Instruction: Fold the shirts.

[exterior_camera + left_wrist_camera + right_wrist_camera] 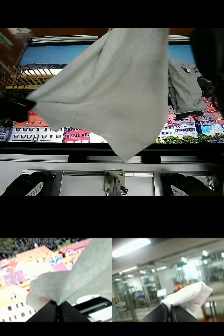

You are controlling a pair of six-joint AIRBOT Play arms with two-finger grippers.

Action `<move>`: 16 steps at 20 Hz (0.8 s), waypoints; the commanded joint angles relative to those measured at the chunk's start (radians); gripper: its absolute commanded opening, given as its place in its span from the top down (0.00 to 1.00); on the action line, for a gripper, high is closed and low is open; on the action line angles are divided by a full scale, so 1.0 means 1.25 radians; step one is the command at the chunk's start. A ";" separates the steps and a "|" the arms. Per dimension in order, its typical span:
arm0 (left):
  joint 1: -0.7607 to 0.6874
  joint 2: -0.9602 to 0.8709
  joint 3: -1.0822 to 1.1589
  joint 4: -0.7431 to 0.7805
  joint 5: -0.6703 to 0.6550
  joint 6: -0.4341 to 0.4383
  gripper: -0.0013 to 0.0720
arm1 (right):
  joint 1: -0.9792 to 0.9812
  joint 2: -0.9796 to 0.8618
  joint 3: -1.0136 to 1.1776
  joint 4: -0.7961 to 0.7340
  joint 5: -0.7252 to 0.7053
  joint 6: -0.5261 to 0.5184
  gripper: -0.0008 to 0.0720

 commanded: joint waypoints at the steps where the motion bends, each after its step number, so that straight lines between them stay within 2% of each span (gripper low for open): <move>1: 0.001 -0.001 -0.227 -0.031 0.093 -0.053 0.94 | -0.038 -0.127 0.001 0.168 -0.137 0.074 0.87; 2: 0.001 -0.002 -0.288 -0.059 0.141 -0.058 0.94 | -0.034 -0.149 0.001 0.167 -0.235 0.074 0.87; 3: 0.001 -0.002 -0.339 -0.085 0.189 -0.058 0.94 | -0.030 -0.174 0.001 0.155 -0.362 0.069 0.80; 5: 0.001 -0.007 -0.410 -0.114 0.260 -0.058 0.94 | -0.030 -0.216 0.001 0.158 -0.604 0.049 0.22; 6: 0.001 -0.011 -0.428 -0.113 0.282 -0.058 0.94 | -0.034 -0.226 0.001 0.160 -0.705 -0.007 0.21; 9: 0.001 -0.018 -0.429 -0.104 0.308 -0.056 0.94 | -0.052 -0.215 0.001 0.134 -1.068 -0.264 0.21; 11: 0.001 -0.018 -0.429 -0.092 0.324 -0.053 0.94 | -0.087 -0.212 -0.023 0.107 -1.284 -0.268 0.22; 12: 0.002 -0.018 -0.429 -0.080 0.334 -0.042 0.94 | -0.101 -0.200 -0.069 0.135 -1.334 -0.268 0.32; 13: 0.002 -0.018 -0.428 -0.074 0.338 -0.017 0.94 | -0.103 -0.167 -0.149 0.157 -1.346 -0.268 0.35; 16: 0.001 -0.018 -0.428 -0.060 0.328 -0.005 0.94 | -0.100 -0.013 -0.483 0.192 -1.243 -0.184 0.33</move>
